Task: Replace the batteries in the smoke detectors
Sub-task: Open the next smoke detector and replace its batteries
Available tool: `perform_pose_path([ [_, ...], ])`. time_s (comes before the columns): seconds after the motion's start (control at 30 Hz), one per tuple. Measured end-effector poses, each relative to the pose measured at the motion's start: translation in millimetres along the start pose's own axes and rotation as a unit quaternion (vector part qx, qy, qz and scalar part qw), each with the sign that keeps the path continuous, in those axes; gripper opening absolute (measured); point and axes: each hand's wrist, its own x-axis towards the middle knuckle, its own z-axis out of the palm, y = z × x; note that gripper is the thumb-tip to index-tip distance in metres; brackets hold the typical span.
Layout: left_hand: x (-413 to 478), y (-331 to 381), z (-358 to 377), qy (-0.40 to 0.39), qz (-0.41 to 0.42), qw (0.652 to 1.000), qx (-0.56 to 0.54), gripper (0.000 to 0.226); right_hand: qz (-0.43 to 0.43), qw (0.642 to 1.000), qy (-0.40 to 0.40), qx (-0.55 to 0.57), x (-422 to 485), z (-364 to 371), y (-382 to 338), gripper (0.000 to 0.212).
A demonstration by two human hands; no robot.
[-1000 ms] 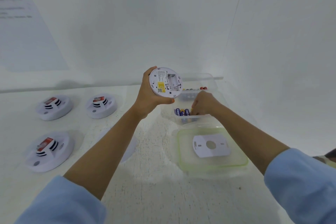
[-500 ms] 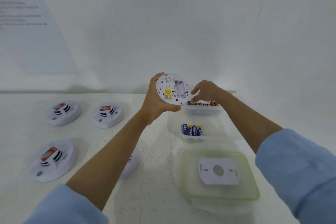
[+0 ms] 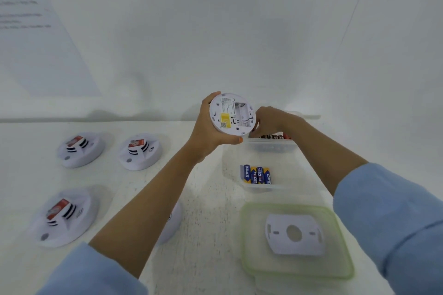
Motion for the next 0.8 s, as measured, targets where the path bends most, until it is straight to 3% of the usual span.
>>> perform_pose_path([
  [0.1,-2.8,0.0,-1.4,0.002,-0.001,1.000,-0.001,0.101,-0.017,0.982,0.104,0.155,-20.0,-20.3,2.6,0.026],
  [0.17,-6.0,1.0,-3.3,0.001,-0.005,1.000,-0.011,0.100,-0.030,0.941,0.189,0.279,-37.5,-33.8,2.6,0.019],
  [0.23,-9.1,2.4,-3.8,-0.001,-0.005,1.000,-0.016,0.101,-0.063,0.910,0.218,0.346,-57.5,-43.3,-3.7,0.016],
  [0.37,-17.2,10.3,2.6,-0.012,-0.006,0.999,-0.034,0.100,-0.149,0.945,0.142,0.255,-87.4,-37.4,-25.8,0.028],
  [0.47,-22.4,17.1,8.3,-0.017,-0.002,0.999,-0.045,0.099,-0.147,0.966,0.142,0.161,-92.5,-25.4,-30.4,0.040],
  [0.57,-26.7,21.4,8.6,-0.021,0.001,0.998,-0.055,0.100,-0.129,0.974,0.135,0.129,-99.2,-21.5,-30.4,0.047],
  [0.8,-36.4,29.3,7.5,-0.028,-0.003,0.998,-0.053,0.105,-0.136,0.972,0.164,0.096,-114.4,-22.8,-34.6,0.042],
])
